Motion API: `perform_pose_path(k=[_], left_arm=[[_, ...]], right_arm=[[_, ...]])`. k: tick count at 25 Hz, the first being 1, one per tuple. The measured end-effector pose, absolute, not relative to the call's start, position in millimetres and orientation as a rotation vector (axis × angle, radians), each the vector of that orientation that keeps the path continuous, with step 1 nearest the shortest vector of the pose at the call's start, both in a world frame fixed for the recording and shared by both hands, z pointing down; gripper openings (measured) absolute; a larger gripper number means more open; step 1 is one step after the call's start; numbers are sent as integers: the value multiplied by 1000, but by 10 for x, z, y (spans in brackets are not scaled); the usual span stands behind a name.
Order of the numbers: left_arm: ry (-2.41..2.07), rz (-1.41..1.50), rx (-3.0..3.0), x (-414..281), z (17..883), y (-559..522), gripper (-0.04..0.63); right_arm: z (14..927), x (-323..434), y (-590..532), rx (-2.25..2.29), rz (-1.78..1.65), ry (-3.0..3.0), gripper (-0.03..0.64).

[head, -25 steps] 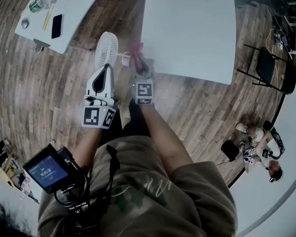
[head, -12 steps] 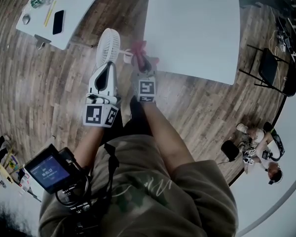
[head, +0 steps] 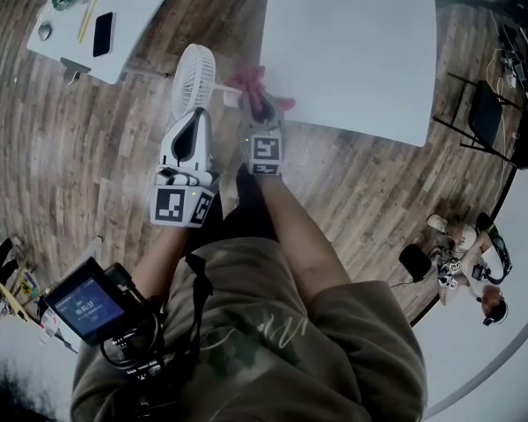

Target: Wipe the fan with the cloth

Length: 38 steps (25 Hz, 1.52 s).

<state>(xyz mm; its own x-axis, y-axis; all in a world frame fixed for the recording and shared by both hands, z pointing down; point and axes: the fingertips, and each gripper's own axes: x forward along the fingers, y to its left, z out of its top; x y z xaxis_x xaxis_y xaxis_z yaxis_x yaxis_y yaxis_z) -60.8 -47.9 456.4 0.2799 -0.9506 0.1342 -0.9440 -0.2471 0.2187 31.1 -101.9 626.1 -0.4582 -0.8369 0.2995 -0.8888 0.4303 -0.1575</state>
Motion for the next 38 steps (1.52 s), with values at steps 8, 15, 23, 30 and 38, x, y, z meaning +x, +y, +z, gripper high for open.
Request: perform_pose_path(k=[8, 15, 23, 30, 38], left_arm=[[-1735, -31, 2308, -587, 4566, -451, 20], [-1711, -42, 2314, -558, 4581, -410, 20], [-1615, -33, 2421, -291, 4358, -268, 20], [-1582, -24, 2456, -355, 4217, -281, 20], [-1622, 18, 2507, -454, 4145, -401, 20]], right_arm=[[6478, 352, -1018, 1512, 455, -2459, 87], [6707, 356, -989, 1435, 486, -2386, 86], [6052, 526, -870, 1462, 419, -2449, 98], [5018, 519, -866, 1548, 436, -2648, 97], [4834, 226, -970, 1579, 600, -2718, 97]])
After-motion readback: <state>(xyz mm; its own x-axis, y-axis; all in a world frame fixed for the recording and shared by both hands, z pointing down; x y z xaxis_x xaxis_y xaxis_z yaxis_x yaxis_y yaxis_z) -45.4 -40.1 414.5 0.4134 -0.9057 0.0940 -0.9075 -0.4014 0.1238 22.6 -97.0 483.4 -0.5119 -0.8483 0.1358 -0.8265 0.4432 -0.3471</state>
